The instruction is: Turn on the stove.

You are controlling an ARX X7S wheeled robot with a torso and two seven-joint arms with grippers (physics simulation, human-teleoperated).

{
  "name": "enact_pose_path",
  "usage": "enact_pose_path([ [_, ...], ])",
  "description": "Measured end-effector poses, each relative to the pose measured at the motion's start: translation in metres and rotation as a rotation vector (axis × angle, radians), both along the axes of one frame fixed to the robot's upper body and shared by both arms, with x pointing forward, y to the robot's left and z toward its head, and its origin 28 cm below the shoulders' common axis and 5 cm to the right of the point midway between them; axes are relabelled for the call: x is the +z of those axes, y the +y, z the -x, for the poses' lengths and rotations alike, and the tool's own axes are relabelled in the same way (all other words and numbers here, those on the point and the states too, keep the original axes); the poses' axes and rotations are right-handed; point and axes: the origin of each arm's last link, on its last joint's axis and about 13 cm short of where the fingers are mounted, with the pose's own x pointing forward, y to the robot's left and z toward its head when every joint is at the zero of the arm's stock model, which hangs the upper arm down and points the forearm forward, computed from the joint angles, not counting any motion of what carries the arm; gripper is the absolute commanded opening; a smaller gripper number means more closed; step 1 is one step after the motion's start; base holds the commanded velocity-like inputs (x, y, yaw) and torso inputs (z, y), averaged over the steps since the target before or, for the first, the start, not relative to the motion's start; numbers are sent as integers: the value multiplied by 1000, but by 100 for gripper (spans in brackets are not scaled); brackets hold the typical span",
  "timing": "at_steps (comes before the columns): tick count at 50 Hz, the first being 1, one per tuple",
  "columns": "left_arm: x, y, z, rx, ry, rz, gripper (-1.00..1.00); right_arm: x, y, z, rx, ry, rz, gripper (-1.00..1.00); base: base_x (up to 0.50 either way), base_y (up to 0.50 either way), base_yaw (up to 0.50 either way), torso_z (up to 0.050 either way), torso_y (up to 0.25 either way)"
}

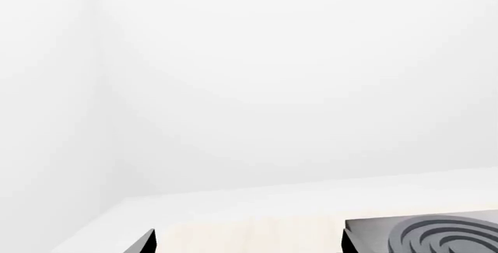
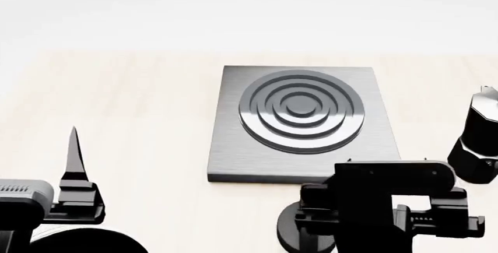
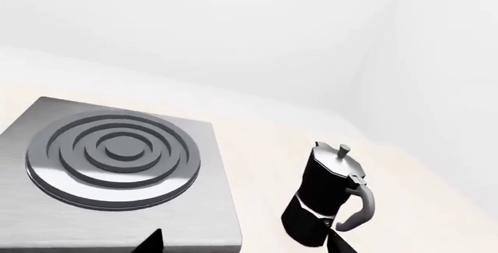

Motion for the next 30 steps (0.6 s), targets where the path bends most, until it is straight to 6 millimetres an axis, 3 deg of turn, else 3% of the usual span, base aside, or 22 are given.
enact_pose_path([
  [30,0,-1,0,-1,1,0,100,14,8,8,55,-91,42,100,0,0,0,0,0],
])
